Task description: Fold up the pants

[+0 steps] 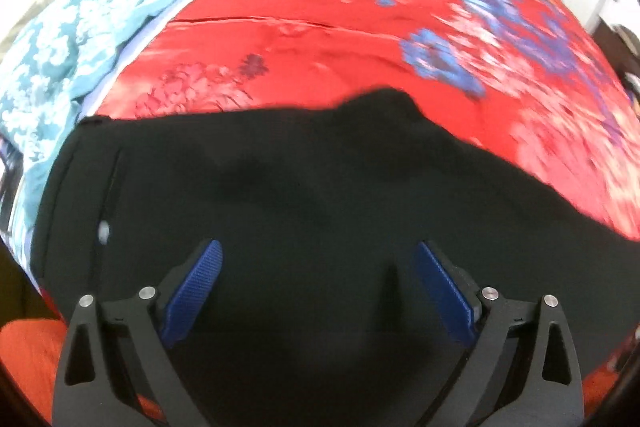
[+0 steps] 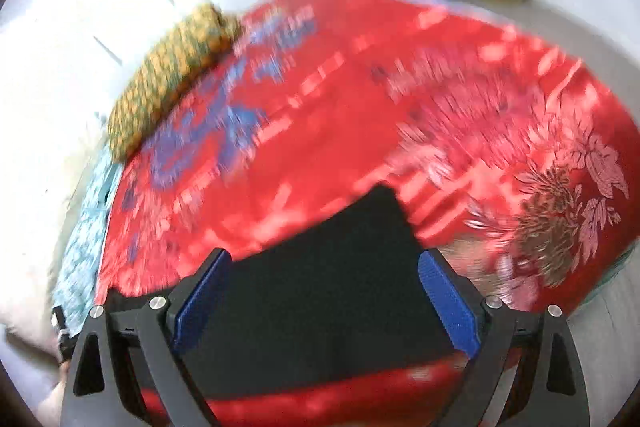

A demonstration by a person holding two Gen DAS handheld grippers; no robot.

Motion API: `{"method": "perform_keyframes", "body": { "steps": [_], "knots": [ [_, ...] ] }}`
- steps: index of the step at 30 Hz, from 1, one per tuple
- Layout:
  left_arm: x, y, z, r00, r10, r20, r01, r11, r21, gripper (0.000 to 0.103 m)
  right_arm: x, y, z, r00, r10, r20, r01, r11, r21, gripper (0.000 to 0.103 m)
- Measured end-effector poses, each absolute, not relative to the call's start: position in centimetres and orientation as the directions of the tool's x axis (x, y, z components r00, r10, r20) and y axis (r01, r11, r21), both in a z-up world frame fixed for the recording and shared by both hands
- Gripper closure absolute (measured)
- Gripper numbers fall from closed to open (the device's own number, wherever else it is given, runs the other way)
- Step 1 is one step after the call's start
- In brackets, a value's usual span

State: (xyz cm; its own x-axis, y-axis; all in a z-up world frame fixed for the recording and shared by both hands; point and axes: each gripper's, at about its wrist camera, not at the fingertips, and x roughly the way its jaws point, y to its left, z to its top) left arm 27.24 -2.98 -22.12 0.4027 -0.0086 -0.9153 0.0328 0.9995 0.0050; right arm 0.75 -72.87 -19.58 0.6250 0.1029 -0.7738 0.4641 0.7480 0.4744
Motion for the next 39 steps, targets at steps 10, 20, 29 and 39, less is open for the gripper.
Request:
{"method": "perform_keyframes", "body": {
  "steps": [10, 20, 29, 39],
  "knots": [
    [20.9, -9.7, -20.8, 0.379, -0.104, -0.92, 0.278, 0.961, 0.005, 0.005, 3.7, -75.0, -24.4, 0.46, 0.272, -0.845, 0.363, 0.811, 0.458, 0.031],
    [20.9, -8.8, -21.9, 0.367, -0.097, -0.925, 0.236, 0.972, -0.009, 0.005, 4.3, -73.2, -24.4, 0.472, 0.345, -0.811, 0.33, 0.784, 0.525, 0.089],
    [21.1, -5.6, -22.5, 0.382, -0.134, -0.914, 0.152, 0.985, -0.081, 0.005, 3.0, -63.1, -18.5, 0.667, 0.578, -0.47, 0.131, 0.53, 0.838, 0.089],
    [20.9, -1.9, -22.1, 0.421, -0.177, -0.89, 0.103, 0.984, -0.147, 0.005, 12.0, -38.9, -21.9, 0.607, 0.701, -0.373, 0.064, 0.425, 0.903, 0.089]
  ]
}}
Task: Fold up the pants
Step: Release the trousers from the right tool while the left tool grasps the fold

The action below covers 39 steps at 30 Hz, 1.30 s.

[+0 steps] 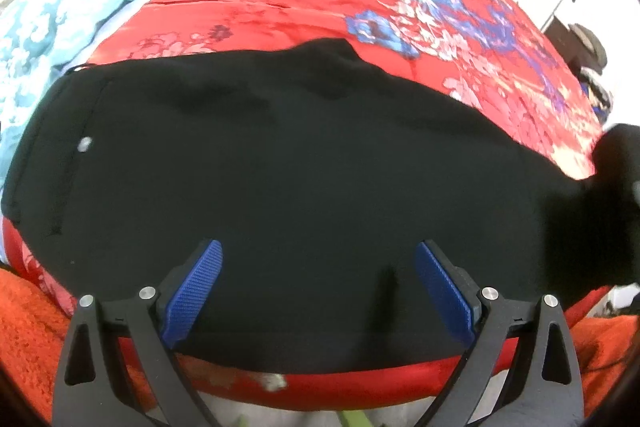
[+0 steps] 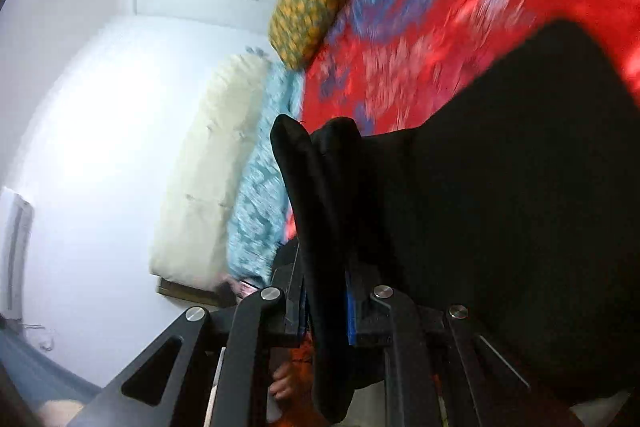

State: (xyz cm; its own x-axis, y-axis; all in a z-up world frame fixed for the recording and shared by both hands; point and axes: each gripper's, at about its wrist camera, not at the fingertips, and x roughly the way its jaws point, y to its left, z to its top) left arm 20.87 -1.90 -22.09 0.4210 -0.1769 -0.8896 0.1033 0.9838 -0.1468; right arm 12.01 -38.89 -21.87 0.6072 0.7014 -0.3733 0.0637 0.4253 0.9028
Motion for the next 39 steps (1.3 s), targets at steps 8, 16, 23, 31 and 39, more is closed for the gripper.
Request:
{"method": "perform_keyframes", "body": {
  "steps": [8, 16, 23, 31, 39],
  "knots": [
    [21.2, 0.7, -21.6, 0.436, -0.198, -0.878, 0.03, 0.978, -0.206, 0.005, 17.1, -24.6, -24.1, 0.491, 0.662, -0.566, 0.019, 0.641, 0.767, 0.087],
    [21.4, 3.4, -20.3, 0.466, -0.288, -0.837, -0.055, 0.934, -0.352, 0.005, 15.4, -20.3, -21.3, 0.419, 0.478, -0.772, -0.253, 0.878, 0.406, 0.025],
    [20.3, -5.1, -19.7, 0.375, -0.386, -0.843, 0.236, 0.919, -0.316, 0.03, 7.3, -28.7, -18.5, 0.56, 0.261, -0.786, -0.186, 0.964, 0.188, 0.012],
    [21.7, -10.1, -23.0, 0.298, -0.262, -0.918, 0.264, 0.947, -0.184, 0.097, 4.3, -35.3, -15.8, 0.693, 0.083, -0.716, 0.06, 0.983, 0.172, 0.012],
    [21.7, -8.3, -22.7, 0.347, -0.197, -0.917, 0.255, 0.961, -0.11, 0.097, 5.8, -39.2, -17.1, 0.654, -0.1, -0.75, 0.208, 0.977, 0.051, 0.012]
  ]
}}
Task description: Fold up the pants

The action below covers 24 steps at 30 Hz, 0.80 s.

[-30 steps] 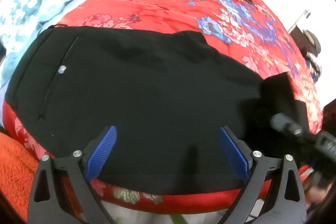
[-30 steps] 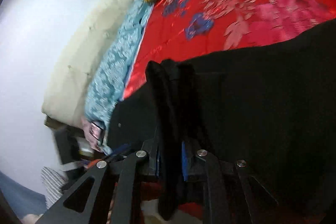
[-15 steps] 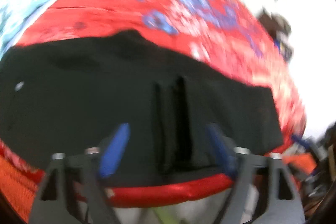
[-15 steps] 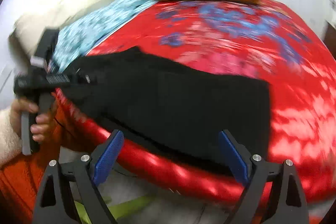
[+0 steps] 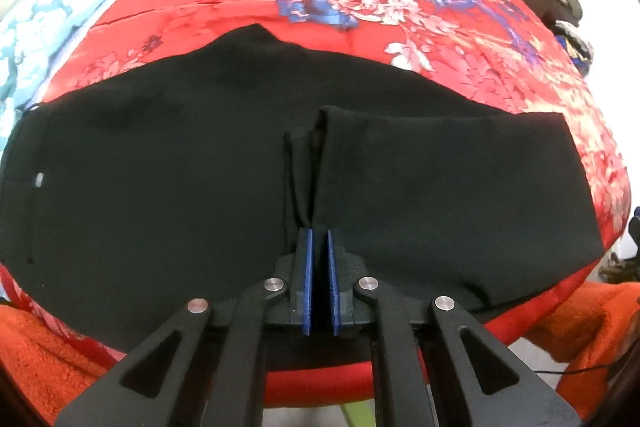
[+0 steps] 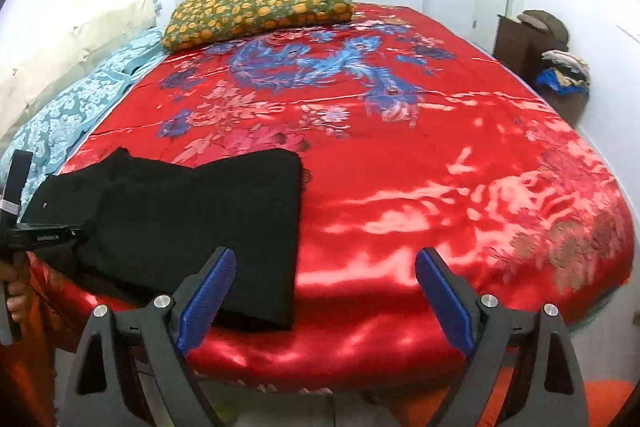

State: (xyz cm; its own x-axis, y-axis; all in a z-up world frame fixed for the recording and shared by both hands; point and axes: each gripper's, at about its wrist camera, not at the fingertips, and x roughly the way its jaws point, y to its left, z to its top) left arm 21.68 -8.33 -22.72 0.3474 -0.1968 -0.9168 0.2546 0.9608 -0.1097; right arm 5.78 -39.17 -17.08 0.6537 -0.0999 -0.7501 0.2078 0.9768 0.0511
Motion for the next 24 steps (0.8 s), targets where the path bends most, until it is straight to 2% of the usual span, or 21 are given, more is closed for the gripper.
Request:
{"method": "perform_keyframes", "body": {
  "steps": [3, 5, 6, 8, 9, 10, 13, 17, 21, 24],
  "knots": [
    [21.1, -8.0, -22.4, 0.368, -0.153, -0.917, 0.27, 0.961, -0.052, 0.096, 8.7, -36.7, -19.3, 0.596, -0.092, -0.798, 0.125, 0.992, -0.021, 0.012],
    [20.8, -7.9, -22.5, 0.374, -0.131, -0.918, 0.278, 0.96, -0.024, 0.091, 10.3, -35.9, -22.1, 0.503, -0.113, -0.857, 0.12, 0.991, -0.06, 0.012],
    [20.7, -7.9, -22.5, 0.372, -0.124, -0.92, 0.282, 0.959, -0.016, 0.084, 10.9, -35.8, -23.7, 0.448, -0.121, -0.886, 0.121, 0.99, -0.073, 0.012],
    [20.6, -7.1, -21.9, 0.384, -0.125, -0.915, 0.256, 0.966, -0.025, 0.068, 10.8, -36.2, -24.2, 0.457, -0.103, -0.883, 0.147, 0.988, -0.039, 0.01],
    [20.7, -6.0, -21.1, 0.398, -0.142, -0.907, 0.215, 0.975, -0.058, 0.052, 10.9, -36.3, -24.1, 0.451, -0.114, -0.885, 0.151, 0.987, -0.05, 0.008],
    [20.8, -5.3, -20.4, 0.412, -0.155, -0.898, 0.184, 0.979, -0.085, 0.042, 11.1, -36.2, -24.0, 0.447, -0.12, -0.886, 0.139, 0.988, -0.063, 0.008],
    [20.9, -3.3, -17.6, 0.509, -0.188, -0.84, 0.086, 0.982, -0.167, 0.04, 11.2, -35.9, -24.1, 0.456, -0.145, -0.878, 0.13, 0.987, -0.095, 0.005],
    [20.6, -5.2, -16.3, 0.527, -0.287, -0.8, 0.179, 0.958, -0.225, 0.038, 11.3, -36.2, -24.6, 0.46, -0.146, -0.876, 0.152, 0.985, -0.084, 0.0],
    [20.1, -10.0, -18.9, 0.486, -0.31, -0.817, 0.355, 0.924, -0.14, 0.039, 10.9, -36.6, -24.6, 0.46, -0.109, -0.881, 0.167, 0.985, -0.035, 0.001],
    [21.0, -10.8, -22.2, 0.438, -0.23, -0.869, 0.361, 0.93, -0.064, 0.051, 10.1, -36.5, -22.4, 0.519, -0.135, -0.844, 0.179, 0.983, -0.047, 0.001]
  ]
}}
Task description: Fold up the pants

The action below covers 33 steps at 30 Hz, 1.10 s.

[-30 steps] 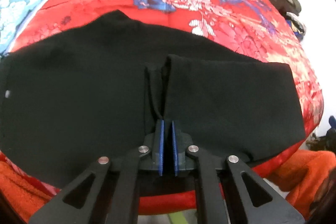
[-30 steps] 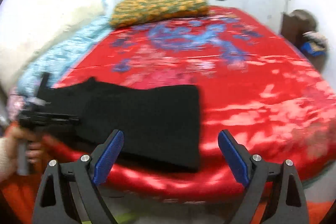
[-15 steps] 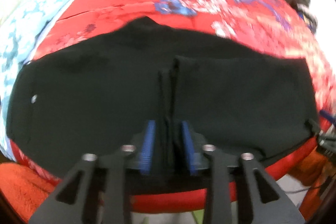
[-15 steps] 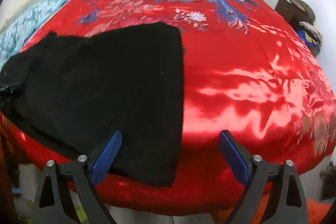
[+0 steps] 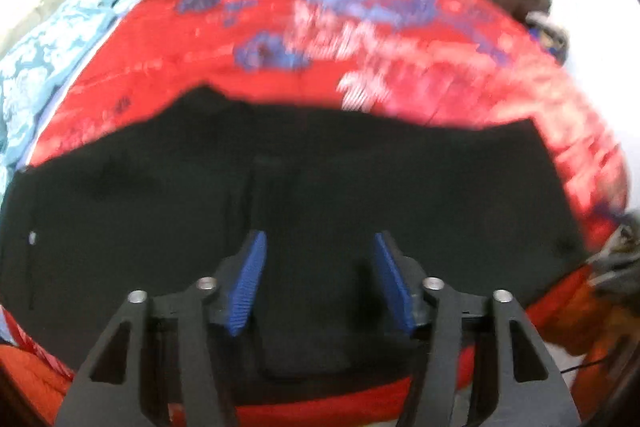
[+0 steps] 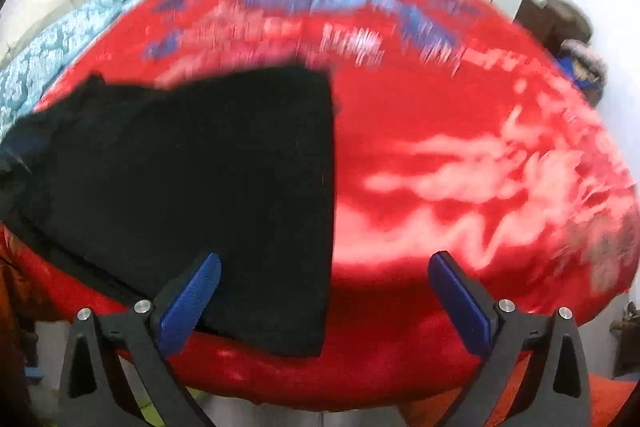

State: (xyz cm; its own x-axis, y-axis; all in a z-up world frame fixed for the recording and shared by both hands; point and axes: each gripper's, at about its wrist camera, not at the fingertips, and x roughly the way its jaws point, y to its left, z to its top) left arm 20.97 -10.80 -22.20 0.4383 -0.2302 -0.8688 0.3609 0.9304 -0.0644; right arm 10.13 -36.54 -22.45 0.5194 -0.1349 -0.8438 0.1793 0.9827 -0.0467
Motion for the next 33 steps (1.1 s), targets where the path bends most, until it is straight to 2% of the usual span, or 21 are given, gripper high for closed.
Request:
{"method": "perform_keyframes", "body": {
  "steps": [3, 5, 7, 9, 11, 12, 15, 17, 19, 21, 24, 26, 27, 28, 30, 31, 33],
  "knots": [
    [21.2, -9.5, -23.6, 0.426, -0.235, -0.874, 0.342, 0.936, -0.085, 0.051, 8.2, -35.7, -17.9, 0.701, 0.008, -0.713, 0.073, 0.994, 0.083, 0.001],
    [21.0, -9.5, -23.7, 0.428, -0.232, -0.873, 0.354, 0.932, -0.075, 0.05, 7.9, -34.4, -17.2, 0.722, 0.114, -0.683, -0.039, 0.991, 0.125, 0.001],
    [20.9, -9.9, -23.7, 0.435, -0.22, -0.873, 0.368, 0.929, -0.051, 0.049, 8.6, -32.7, -18.3, 0.676, 0.228, -0.701, -0.152, 0.974, 0.17, 0.006],
    [20.6, -9.9, -23.6, 0.446, -0.215, -0.869, 0.382, 0.923, -0.032, 0.049, 9.9, -31.9, -20.7, 0.567, 0.305, -0.765, -0.184, 0.952, 0.244, 0.013],
    [20.5, -10.1, -23.5, 0.449, -0.217, -0.867, 0.391, 0.92, -0.028, 0.049, 10.5, -32.3, -23.8, 0.43, 0.327, -0.841, -0.129, 0.945, 0.302, 0.016],
    [20.6, -10.1, -23.5, 0.451, -0.219, -0.865, 0.394, 0.919, -0.027, 0.049, 10.2, -32.6, -23.8, 0.437, 0.329, -0.837, -0.122, 0.944, 0.307, 0.019],
    [21.0, -10.1, -23.6, 0.448, -0.224, -0.866, 0.391, 0.92, -0.036, 0.048, 10.4, -33.9, -21.1, 0.465, 0.393, -0.793, -0.107, 0.914, 0.391, 0.019],
    [21.0, -10.2, -23.6, 0.447, -0.224, -0.866, 0.388, 0.921, -0.038, 0.047, 11.6, -35.4, -18.5, 0.535, 0.382, -0.753, -0.098, 0.914, 0.394, 0.019],
    [21.0, -10.3, -23.7, 0.451, -0.221, -0.865, 0.39, 0.92, -0.032, 0.045, 14.5, -36.8, -17.7, 0.528, 0.334, -0.781, -0.056, 0.931, 0.36, 0.02],
    [20.9, -10.4, -23.7, 0.455, -0.22, -0.863, 0.394, 0.919, -0.027, 0.045, 18.3, -38.6, -18.2, 0.495, 0.366, -0.788, -0.024, 0.912, 0.408, 0.022],
    [20.9, -10.3, -23.7, 0.453, -0.227, -0.862, 0.398, 0.917, -0.032, 0.044, 22.3, -40.7, -21.4, 0.406, 0.432, -0.806, 0.068, 0.865, 0.498, 0.033],
    [21.0, -10.2, -23.8, 0.454, -0.226, -0.862, 0.398, 0.917, -0.03, 0.042, 23.6, -42.2, -24.3, 0.353, 0.437, -0.828, 0.188, 0.833, 0.52, 0.052],
    [21.0, -10.2, -23.8, 0.457, -0.218, -0.862, 0.396, 0.918, -0.023, 0.036, 23.5, -42.6, -24.7, 0.351, 0.443, -0.825, 0.216, 0.819, 0.532, 0.061],
    [21.1, -10.1, -23.9, 0.464, -0.193, -0.865, 0.379, 0.925, -0.003, 0.023, 23.1, -43.0, -24.1, 0.386, 0.443, -0.809, 0.216, 0.809, 0.546, 0.061],
    [21.5, -9.0, -24.4, 0.448, -0.196, -0.873, 0.333, 0.942, -0.041, 0.018, 21.8, -43.3, -22.5, 0.433, 0.439, -0.787, 0.193, 0.808, 0.556, 0.06],
    [21.9, -8.4, -24.5, 0.426, -0.224, -0.876, 0.311, 0.946, -0.091, 0.018, 21.1, -43.3, -21.4, 0.451, 0.444, -0.775, 0.173, 0.808, 0.563, 0.06],
    [22.3, -8.1, -24.4, 0.417, -0.229, -0.88, 0.297, 0.949, -0.106, 0.018, 18.9, -43.3, -19.7, 0.453, 0.464, -0.762, 0.148, 0.803, 0.577, 0.06]
  ]
}}
